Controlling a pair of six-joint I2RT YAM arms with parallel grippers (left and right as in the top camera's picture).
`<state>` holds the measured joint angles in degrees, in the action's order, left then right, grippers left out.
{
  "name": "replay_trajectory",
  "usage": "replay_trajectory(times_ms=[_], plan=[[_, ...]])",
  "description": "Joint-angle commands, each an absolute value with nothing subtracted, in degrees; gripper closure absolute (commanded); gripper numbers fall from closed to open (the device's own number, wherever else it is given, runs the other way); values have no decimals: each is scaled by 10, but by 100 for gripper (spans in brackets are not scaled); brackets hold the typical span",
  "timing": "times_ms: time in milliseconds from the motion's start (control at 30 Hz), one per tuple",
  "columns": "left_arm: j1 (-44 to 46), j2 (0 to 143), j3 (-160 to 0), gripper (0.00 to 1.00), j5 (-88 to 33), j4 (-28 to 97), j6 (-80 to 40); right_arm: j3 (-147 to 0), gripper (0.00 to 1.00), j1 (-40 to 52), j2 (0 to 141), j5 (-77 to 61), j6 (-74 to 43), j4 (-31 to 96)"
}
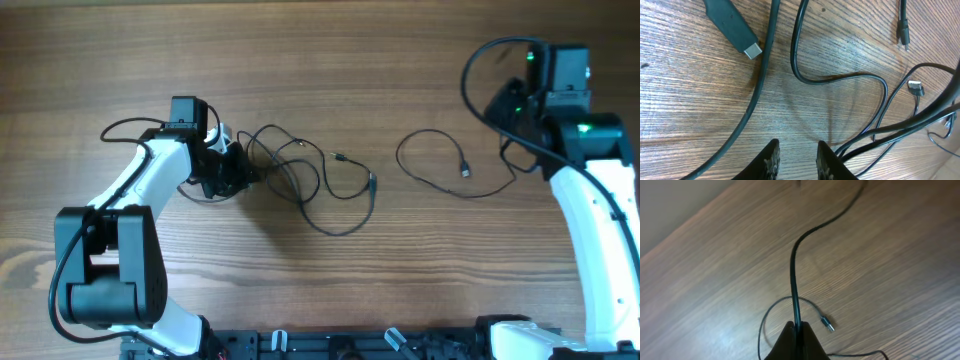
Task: Untangle cables
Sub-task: 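Pull the right gripper rightward, dragging a cable away from the pile, then lay the cable down on the right and move the right gripper aside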
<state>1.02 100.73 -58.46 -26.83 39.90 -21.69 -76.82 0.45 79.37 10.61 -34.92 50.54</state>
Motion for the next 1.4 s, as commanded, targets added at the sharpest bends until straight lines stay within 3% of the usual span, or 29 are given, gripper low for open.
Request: replay_trajectory(times_ms=[0,233,367,900,1200,1233,1267,1333,1367], plan=[[9,1008,-583,74,-263,400,-214,-779,96,-33,785,118,-346,506],[9,1008,-583,74,-263,400,-214,-779,96,-79,799,122,-236,493],[9,1008,-583,74,-263,405,-214,-779,96,-138,809,131,-241,484],[9,1008,-583,74,-263,406,-214,-779,96,-442,860,-155,-266,390],[9,1008,-583,74,-263,406,-214,-779,96,-397,870,-271,-168,344],[9,1008,-583,74,-263,406,-214,-779,93,-369,870,-269,-143,342],[9,1008,-583,74,-263,406,-214,-779,85,-357,870,-269,-130,343],[9,1008,-583,74,-263,407,-214,-779,50,-336,870,-266,-111,349],[9,1008,-583,74,-263,408,-214,-779,37,-325,870,-264,-104,353]])
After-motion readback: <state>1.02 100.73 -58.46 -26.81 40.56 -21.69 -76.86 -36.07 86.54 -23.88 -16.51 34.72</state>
